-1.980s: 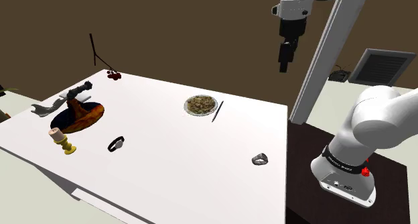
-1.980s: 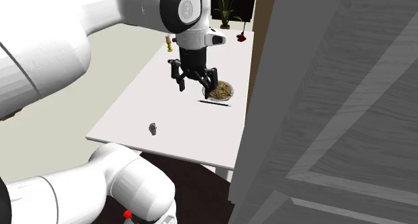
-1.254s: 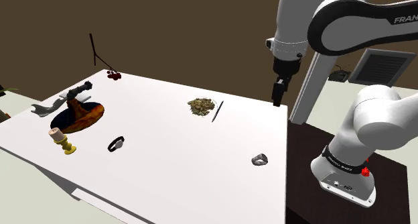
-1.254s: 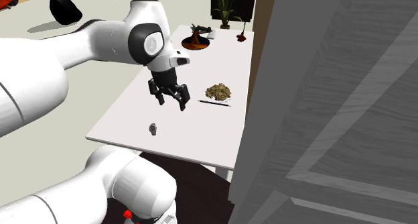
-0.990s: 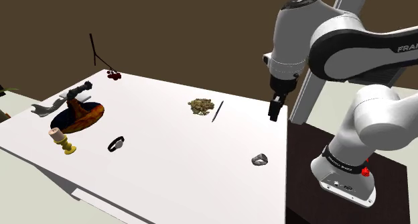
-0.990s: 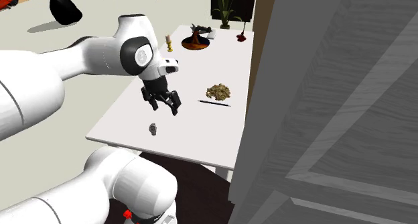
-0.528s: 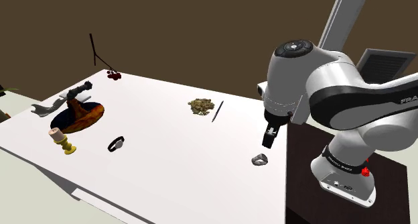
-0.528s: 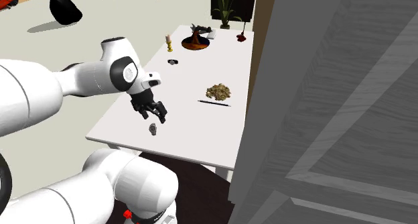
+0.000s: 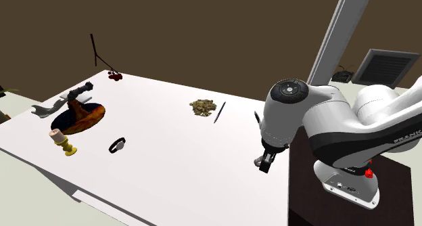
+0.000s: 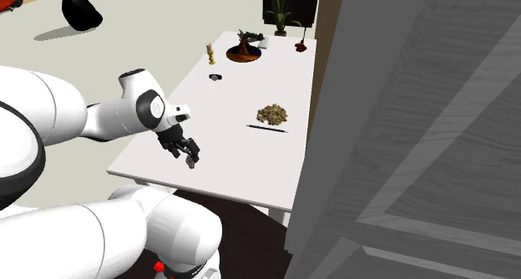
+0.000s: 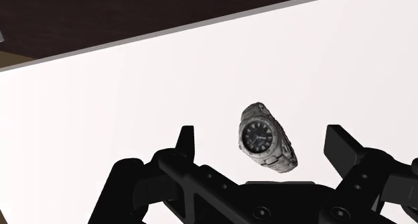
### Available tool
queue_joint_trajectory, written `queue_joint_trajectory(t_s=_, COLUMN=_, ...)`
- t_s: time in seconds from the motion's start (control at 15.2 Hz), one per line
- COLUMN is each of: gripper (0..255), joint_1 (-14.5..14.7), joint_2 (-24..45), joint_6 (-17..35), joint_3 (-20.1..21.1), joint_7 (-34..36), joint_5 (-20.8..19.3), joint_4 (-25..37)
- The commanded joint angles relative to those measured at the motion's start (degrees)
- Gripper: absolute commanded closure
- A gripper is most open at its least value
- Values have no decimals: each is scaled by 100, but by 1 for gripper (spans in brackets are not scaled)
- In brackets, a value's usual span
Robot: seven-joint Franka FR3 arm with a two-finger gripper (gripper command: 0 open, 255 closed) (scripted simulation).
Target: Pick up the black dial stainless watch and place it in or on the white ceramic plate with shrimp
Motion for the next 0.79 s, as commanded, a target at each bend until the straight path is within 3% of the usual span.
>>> queue_joint_trajectory(t_s=0.0, gripper=0, joint_1=-70, joint_2=181, joint_6=245, joint_3=113, joint_7=65, joint_5=-17, joint_4=-62)
queue_joint_trajectory(t_s=0.2, gripper=0, joint_1=-201, joint_2=451, joint_6=654, joint_3=260, joint_7=133, joint_5=-68, joint_4=-208)
queue_joint_trajectory(t_s=0.73, gripper=0, joint_1=-200, joint_2=451, joint_6=654, joint_3=260, joint_7=133, joint_5=-68, joint_4=-208)
